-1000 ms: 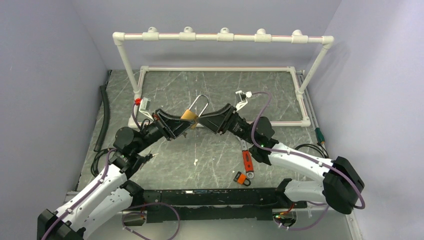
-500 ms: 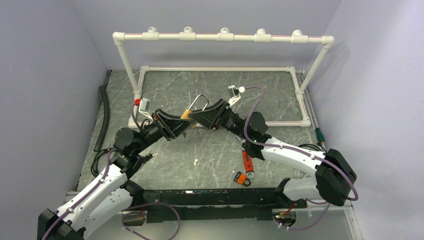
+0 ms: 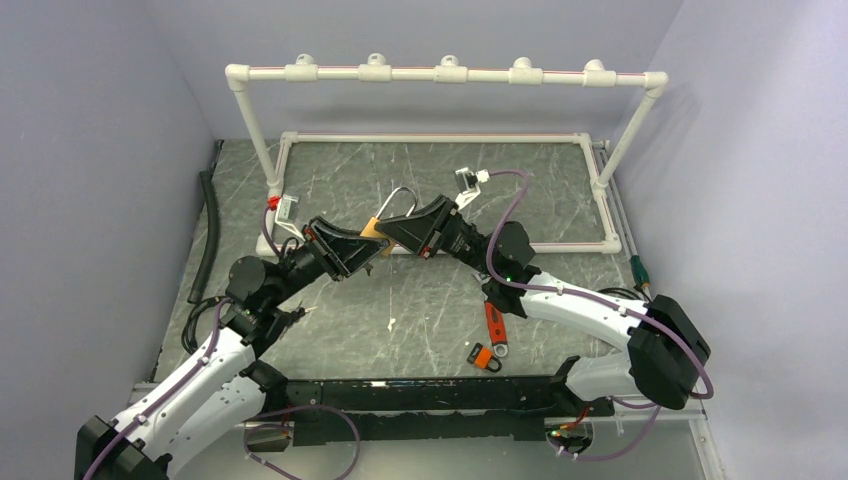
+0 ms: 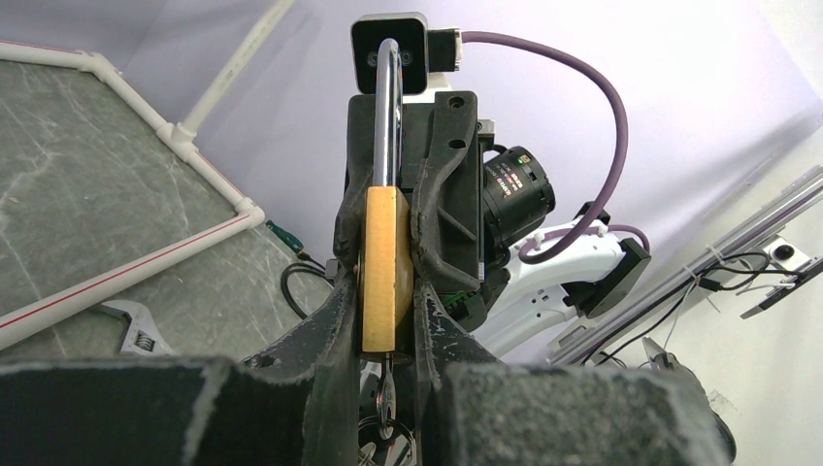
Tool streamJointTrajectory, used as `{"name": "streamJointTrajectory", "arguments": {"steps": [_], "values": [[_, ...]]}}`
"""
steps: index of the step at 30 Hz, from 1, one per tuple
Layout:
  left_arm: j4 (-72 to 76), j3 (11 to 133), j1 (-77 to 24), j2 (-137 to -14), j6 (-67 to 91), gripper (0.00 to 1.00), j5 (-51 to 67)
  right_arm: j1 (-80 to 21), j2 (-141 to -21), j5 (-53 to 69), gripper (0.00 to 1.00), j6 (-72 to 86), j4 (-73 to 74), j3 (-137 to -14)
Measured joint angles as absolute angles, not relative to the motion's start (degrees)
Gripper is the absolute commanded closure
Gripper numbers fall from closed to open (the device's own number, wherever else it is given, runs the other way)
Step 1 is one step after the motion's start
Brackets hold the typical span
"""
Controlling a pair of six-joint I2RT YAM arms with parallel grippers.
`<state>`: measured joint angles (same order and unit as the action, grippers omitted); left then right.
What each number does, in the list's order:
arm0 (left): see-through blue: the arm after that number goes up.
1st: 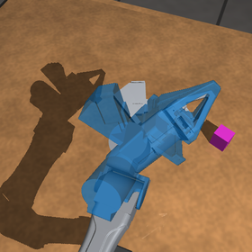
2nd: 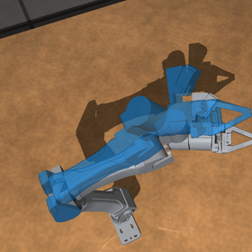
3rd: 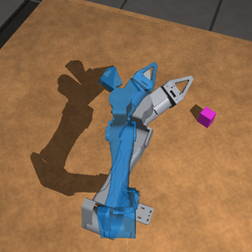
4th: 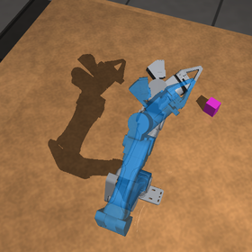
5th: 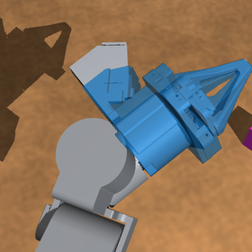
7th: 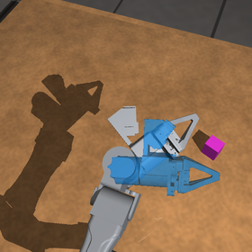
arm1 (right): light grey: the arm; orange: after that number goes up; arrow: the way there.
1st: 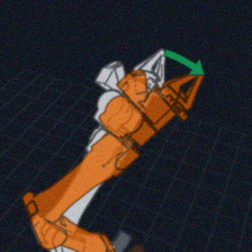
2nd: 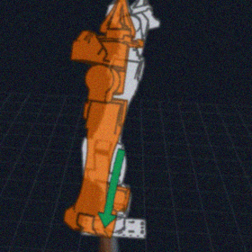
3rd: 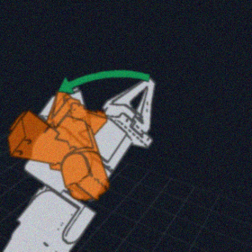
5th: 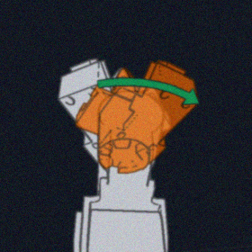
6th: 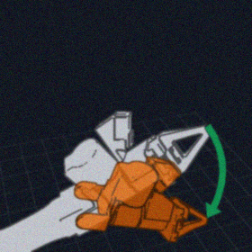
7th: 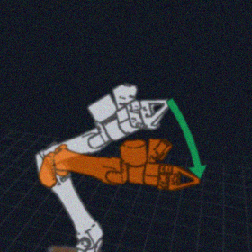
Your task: Unlock with the key
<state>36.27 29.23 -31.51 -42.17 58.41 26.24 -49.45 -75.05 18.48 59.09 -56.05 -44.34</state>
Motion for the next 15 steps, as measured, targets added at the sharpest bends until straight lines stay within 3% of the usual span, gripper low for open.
{"name": "streamJointTrajectory", "arguments": {"steps": [10,12,15], "values": [[37.52,29.23,-31.33,-42.98,59.4,1.0,26.39,-49.34,-75.05,18.55,0.76,57.87,-55.37,-44.95],[37.71,29.23,-31.29,-43.03,59.51,1.0,26.52,-49.34,-75.05,18.57,0.8,57.6,-55.13,-45.1],[38.63,29.23,-31.2,-43.48,59.72,1.0,26.7,-49.3,-75.05,18.55,0.94,57.3,-54.89,-45.41]]}}
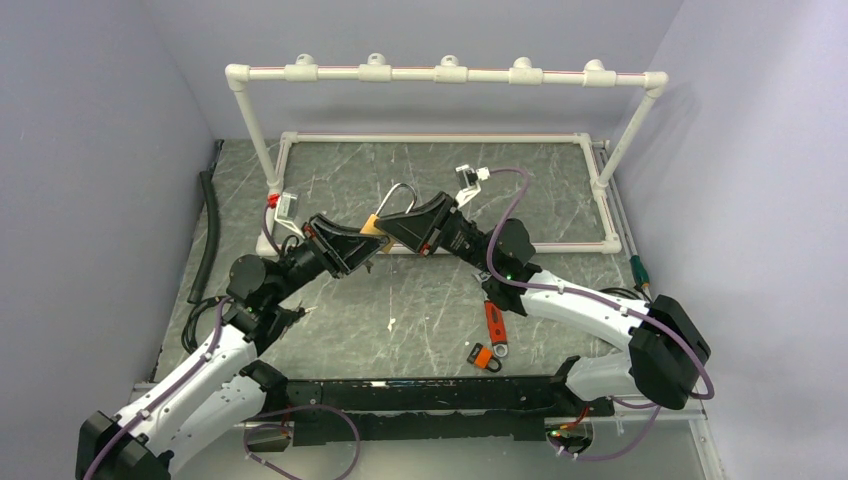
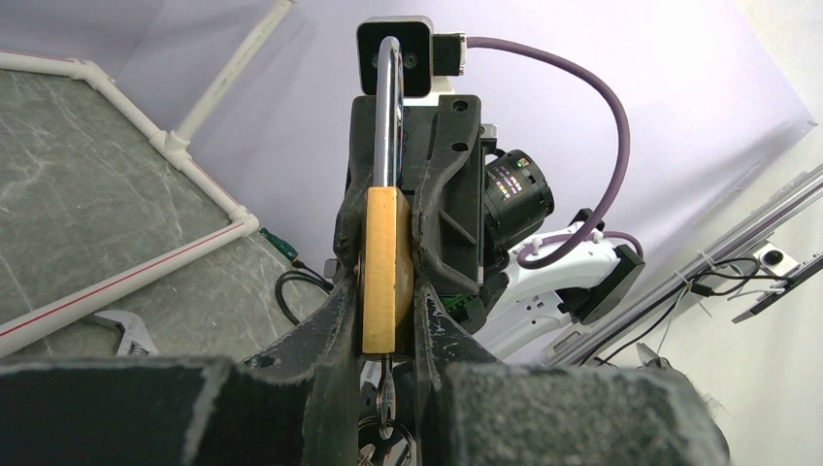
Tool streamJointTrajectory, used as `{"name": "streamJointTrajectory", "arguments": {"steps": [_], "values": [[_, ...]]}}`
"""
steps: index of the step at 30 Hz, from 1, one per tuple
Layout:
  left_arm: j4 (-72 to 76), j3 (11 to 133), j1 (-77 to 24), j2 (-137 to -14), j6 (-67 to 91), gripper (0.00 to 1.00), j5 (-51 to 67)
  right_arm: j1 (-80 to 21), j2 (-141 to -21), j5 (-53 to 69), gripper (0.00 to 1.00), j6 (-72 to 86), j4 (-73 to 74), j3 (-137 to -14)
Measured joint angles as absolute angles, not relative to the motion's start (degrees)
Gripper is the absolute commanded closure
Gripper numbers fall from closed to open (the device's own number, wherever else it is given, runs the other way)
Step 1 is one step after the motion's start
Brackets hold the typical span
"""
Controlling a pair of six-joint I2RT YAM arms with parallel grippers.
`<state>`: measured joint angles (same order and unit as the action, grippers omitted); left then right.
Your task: Unlock with the key
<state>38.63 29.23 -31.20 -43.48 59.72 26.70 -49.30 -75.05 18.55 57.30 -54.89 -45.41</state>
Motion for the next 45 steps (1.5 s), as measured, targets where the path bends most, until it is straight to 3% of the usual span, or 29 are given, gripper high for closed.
{"name": "streamJointTrajectory", "arguments": {"steps": [1,3,6,14,16,29,36,45], "values": [[38.85,29.23,-31.18,-43.68,59.75,1.0,26.74,-49.28,-75.07,18.57,1.0,57.17,-54.85,-45.5],[39.27,29.23,-31.11,-43.88,59.81,1.0,26.76,-49.21,-75.13,18.57,1.0,56.99,-54.61,-45.71],[39.55,29.23,-31.03,-43.99,59.86,0.9,26.74,-49.21,-75.18,18.57,1.0,56.93,-54.48,-45.91],[37.93,28.97,-31.05,-42.98,59.24,0.32,27.42,-49.67,-75.18,17.96,1.0,57.12,-51.33,-46.0],[36.82,28.86,-31.09,-42.11,59.11,0.27,27.81,-49.78,-75.18,17.39,1.0,57.14,-49.58,-46.02],[31.27,28.82,-31.09,-40.95,56.01,0.14,27.97,-50.48,-72.23,12.16,1.0,57.69,-38.7,-46.02],[25.58,28.82,-31.09,-40.97,51.75,0.01,26.79,-50.48,-71.05,10.31,1.0,58.37,-33.3,-46.02],[17.43,28.86,-31.09,-40.1,46.85,0.03,24.91,-50.15,-67.75,7.7,1.0,58.59,-26.7,-46.02]]}}
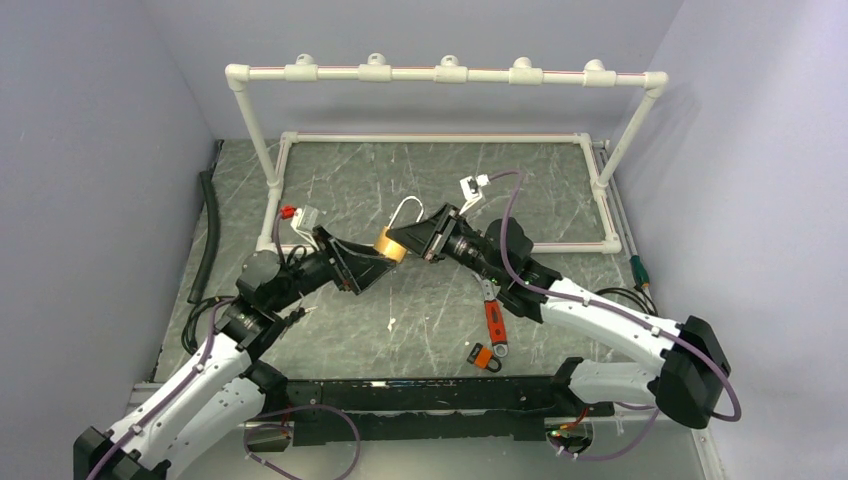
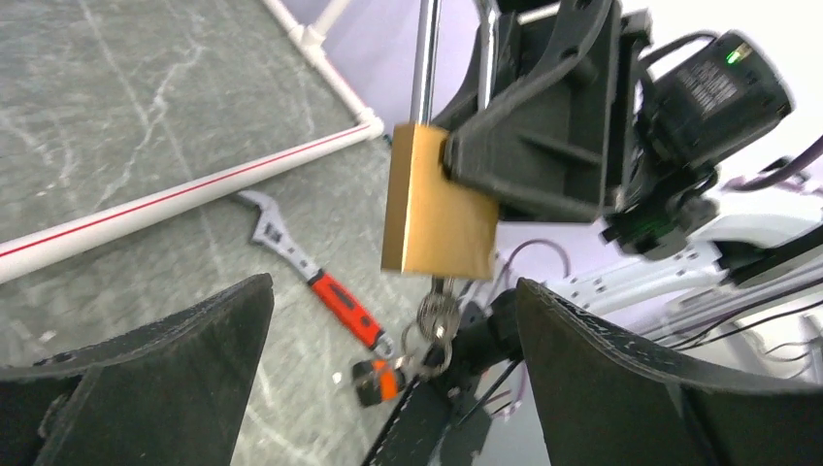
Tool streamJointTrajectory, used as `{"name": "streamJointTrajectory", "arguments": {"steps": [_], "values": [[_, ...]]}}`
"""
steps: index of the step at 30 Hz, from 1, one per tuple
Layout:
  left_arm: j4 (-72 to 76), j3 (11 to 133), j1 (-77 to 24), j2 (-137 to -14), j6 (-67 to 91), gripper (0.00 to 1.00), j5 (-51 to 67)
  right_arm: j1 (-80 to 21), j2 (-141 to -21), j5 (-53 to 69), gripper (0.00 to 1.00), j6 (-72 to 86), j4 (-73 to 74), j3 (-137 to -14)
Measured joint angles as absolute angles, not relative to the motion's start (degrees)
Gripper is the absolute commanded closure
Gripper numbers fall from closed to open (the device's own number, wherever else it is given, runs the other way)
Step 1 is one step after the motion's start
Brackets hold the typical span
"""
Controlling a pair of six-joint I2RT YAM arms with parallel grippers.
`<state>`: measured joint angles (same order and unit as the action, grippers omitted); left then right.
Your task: Unlock with the key
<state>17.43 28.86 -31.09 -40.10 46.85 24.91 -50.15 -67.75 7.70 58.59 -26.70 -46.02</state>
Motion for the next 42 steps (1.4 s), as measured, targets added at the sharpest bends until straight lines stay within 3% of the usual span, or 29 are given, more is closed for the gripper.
{"name": "streamJointTrajectory", "arguments": {"steps": [14,26,33,42], "values": [[-0.75,39.13,-31.09,-36.6,30.94,0.37,25.67,-48.14,-66.46,6.28,1.0,59.61,-19.49,-47.07],[-3.38,39.59,-31.07,-41.08,29.43,0.46,27.42,-47.81,-66.46,8.91,1.0,59.44,-20.36,-47.62],[1.83,39.57,-31.03,-43.11,31.07,0.6,29.74,-47.81,-66.46,10.31,1.0,59.31,-21.3,-47.62],[3.79,39.57,-30.81,-44.1,32.21,0.63,30.76,-47.81,-66.81,10.9,1.0,59.02,-22.37,-47.88]]}}
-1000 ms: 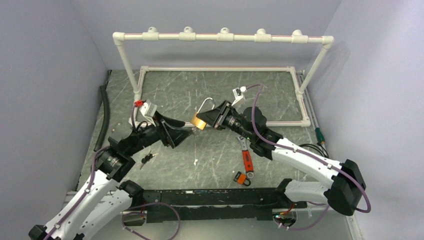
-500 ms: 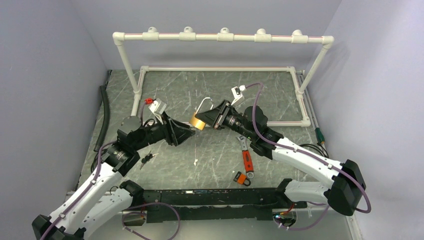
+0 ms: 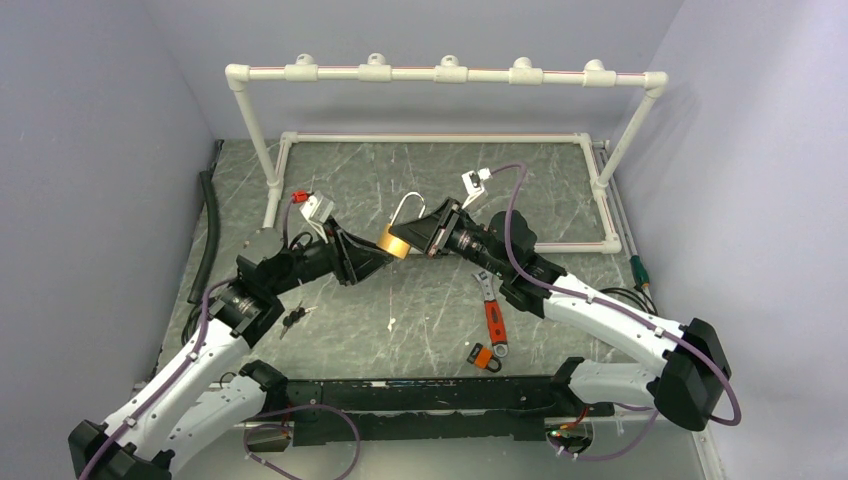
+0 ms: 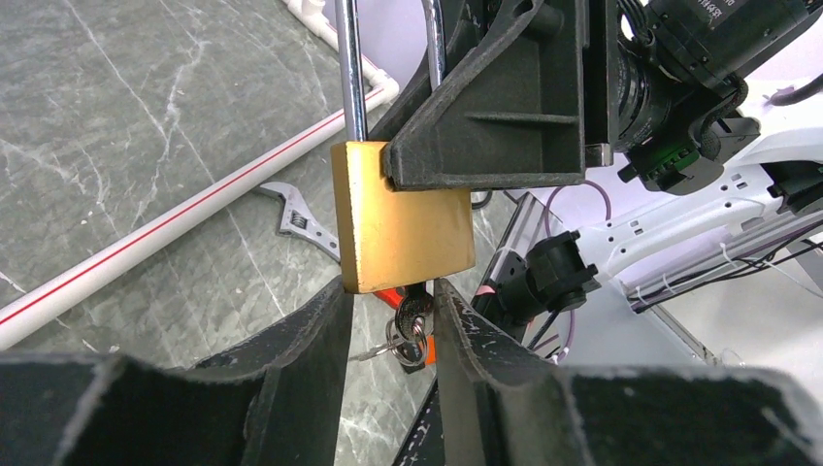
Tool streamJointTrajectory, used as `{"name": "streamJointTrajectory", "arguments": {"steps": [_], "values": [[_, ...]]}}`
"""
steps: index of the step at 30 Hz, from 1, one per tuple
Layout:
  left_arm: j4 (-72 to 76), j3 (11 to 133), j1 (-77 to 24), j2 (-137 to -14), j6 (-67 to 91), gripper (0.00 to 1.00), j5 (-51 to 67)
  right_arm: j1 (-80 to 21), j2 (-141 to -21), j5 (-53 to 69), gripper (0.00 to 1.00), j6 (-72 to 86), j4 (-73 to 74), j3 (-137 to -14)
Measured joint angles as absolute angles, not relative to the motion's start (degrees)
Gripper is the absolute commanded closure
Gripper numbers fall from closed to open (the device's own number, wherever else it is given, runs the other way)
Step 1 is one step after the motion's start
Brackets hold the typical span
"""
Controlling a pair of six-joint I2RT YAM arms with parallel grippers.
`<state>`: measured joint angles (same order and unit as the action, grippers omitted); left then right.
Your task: Unlock with the key
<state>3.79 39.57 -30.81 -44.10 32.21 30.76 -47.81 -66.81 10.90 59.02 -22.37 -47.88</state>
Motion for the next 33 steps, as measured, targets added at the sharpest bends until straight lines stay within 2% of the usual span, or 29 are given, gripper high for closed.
{"name": "streamJointTrajectory", "arguments": {"steps": [4,8,11,22,33], "values": [[3.81,39.57,-30.65,-44.1,32.51,0.76,30.89,-47.81,-66.92,10.9,1.0,59.0,-22.5,-47.94],[3.81,39.57,-30.44,-44.1,32.8,0.94,31.05,-47.77,-67.09,10.98,1.0,58.94,-22.81,-47.97],[3.86,39.57,-30.44,-44.4,32.82,1.0,31.0,-47.7,-67.22,10.98,1.0,58.94,-22.81,-48.01],[3.36,39.62,-30.33,-46.46,32.53,1.0,30.11,-47.35,-67.75,8.88,1.0,59.0,-20.01,-48.36],[0.64,41.82,-30.72,-48.99,28.84,1.0,29.21,-48.77,-68.01,1.96,1.0,59.24,-9.23,-52.34]]}}
